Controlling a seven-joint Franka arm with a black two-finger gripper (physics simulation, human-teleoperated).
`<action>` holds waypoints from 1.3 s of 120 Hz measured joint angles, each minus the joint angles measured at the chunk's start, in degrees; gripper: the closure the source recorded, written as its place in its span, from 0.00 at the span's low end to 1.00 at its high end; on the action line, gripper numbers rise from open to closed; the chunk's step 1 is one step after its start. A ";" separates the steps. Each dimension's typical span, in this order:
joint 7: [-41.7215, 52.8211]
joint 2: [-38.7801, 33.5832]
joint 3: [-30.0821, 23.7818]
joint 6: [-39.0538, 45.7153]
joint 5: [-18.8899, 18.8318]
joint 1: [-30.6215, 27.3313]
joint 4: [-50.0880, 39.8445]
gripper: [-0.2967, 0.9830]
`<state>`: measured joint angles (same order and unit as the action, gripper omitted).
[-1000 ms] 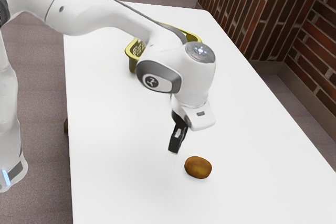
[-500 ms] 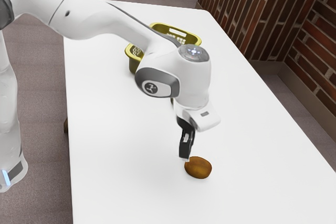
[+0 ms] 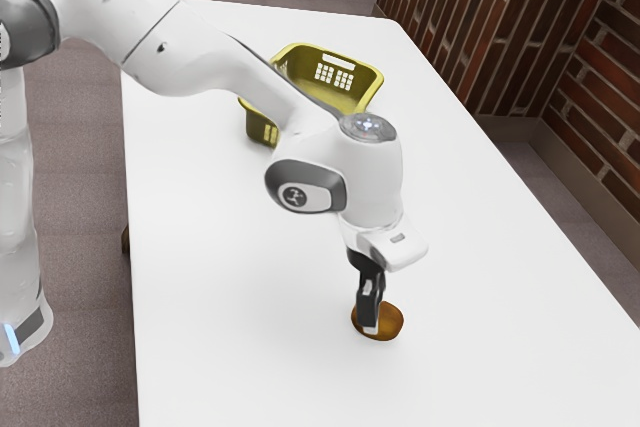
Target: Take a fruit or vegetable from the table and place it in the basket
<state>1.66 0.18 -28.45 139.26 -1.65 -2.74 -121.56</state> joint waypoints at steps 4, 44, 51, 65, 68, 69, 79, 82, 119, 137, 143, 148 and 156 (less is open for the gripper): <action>-0.02 0.38 -0.01 0.41 0.00 0.07 -0.01 0.24; -0.16 3.27 0.06 2.64 0.00 -0.18 -0.01 0.31; -0.17 3.39 0.10 2.78 -0.01 -0.29 -0.01 0.35; -0.20 3.52 0.15 2.94 -0.11 -0.26 -0.01 0.45; -0.24 3.57 0.15 2.97 -0.18 -0.24 -0.01 0.47; -0.26 3.61 0.15 2.97 -0.21 -0.23 -0.01 0.47; -0.49 3.90 0.16 3.05 -0.53 -0.19 0.05 0.51; -0.58 3.92 0.16 3.06 -0.62 -0.19 0.06 0.52; -2.11 1.31 0.21 1.81 -1.47 -0.31 0.49 0.57; -2.79 -5.00 1.76 -1.99 -1.44 0.12 0.83 0.57; -2.96 -7.01 3.25 -3.97 -1.40 0.28 1.73 0.57; -3.08 -8.81 4.56 -5.94 -1.36 -0.14 2.54 0.57; -3.21 -10.72 6.64 -9.38 -1.30 -0.94 4.10 0.57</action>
<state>-1.55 -10.54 -21.81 129.88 -2.95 -3.68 -117.46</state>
